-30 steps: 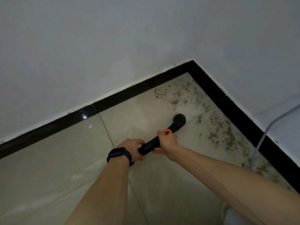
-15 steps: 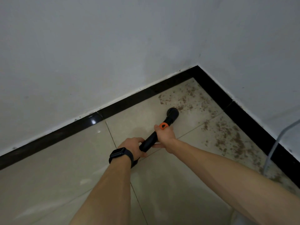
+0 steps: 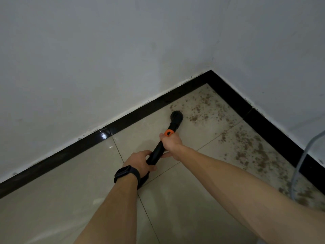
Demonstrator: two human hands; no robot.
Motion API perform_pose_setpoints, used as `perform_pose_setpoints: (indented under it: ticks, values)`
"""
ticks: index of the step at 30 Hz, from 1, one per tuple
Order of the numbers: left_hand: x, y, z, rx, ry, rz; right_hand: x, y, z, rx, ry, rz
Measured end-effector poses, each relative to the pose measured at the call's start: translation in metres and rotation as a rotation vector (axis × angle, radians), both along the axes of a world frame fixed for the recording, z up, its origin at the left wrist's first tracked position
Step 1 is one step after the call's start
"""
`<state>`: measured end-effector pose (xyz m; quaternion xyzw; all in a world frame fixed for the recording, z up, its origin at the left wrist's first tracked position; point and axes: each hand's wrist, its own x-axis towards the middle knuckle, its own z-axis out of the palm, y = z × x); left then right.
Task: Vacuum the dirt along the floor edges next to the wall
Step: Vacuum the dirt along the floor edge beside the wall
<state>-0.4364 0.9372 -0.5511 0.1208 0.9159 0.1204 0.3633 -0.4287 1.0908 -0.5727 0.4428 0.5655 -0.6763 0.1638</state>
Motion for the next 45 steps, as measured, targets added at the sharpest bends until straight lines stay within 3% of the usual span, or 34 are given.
perform_pose_setpoints:
  ticks: [18, 29, 45]
  values:
    - [-0.020, 0.007, -0.020, 0.148, 0.060, 0.136, -0.036, 0.015, -0.014, -0.040, 0.036, -0.051]
    - [-0.024, 0.015, -0.026, 0.122, 0.116, 0.148, -0.050, 0.020, -0.017, -0.015, 0.060, -0.049]
    - [-0.007, -0.057, -0.007, 0.038, 0.041, 0.185, -0.030, -0.052, -0.014, -0.116, 0.051, 0.068]
